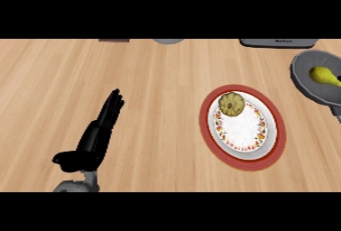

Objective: Pick the pear from the plate and place it in the pan

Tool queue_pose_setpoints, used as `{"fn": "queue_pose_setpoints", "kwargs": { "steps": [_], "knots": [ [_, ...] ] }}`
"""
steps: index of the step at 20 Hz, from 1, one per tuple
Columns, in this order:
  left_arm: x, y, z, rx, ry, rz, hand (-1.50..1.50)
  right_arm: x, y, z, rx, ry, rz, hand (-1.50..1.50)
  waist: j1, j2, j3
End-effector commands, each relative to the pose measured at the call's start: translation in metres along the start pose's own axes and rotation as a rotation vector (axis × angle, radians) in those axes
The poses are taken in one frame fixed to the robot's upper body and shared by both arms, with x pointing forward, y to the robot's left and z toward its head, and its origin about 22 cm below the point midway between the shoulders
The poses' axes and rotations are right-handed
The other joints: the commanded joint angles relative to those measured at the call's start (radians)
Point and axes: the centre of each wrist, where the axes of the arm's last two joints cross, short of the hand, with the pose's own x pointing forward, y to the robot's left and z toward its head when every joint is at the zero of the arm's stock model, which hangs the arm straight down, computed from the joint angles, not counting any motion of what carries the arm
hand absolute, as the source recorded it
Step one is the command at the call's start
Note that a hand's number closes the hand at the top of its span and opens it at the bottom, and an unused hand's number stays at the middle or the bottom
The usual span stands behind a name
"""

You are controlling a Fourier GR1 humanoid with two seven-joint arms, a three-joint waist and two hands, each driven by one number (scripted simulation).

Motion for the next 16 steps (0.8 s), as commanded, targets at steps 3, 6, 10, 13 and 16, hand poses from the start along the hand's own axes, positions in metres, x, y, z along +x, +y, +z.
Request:
{"fn": "queue_pose_setpoints", "kwargs": {
  "steps": [3,6,10,13,16],
  "knots": [
    [0.007,0.023,-0.004,0.043,-0.007,-0.019,0.0,-0.019,-0.039,0.0,0.147,-0.011,-0.158,-1.5,-0.023,-0.01,-0.003],
    [-0.003,0.013,-0.006,0.034,0.009,0.002,0.0,-0.048,-0.048,0.017,0.214,-0.052,-0.162,-1.5,-0.037,-0.015,-0.005],
    [-0.003,0.016,0.004,0.042,0.007,-0.02,0.0,-0.056,-0.059,0.022,0.218,-0.068,-0.143,-1.5,-0.03,-0.014,-0.005],
    [-0.014,0.008,0.019,0.047,0.013,-0.011,0.0,-0.065,-0.04,0.034,0.252,-0.083,-0.117,-1.5,-0.038,-0.019,-0.006],
    [0.018,-0.003,0.015,0.025,0.011,0.009,0.0,-0.073,-0.056,0.035,0.227,-0.1,-0.112,-1.5,-0.025,-0.015,-0.004]
  ]
}}
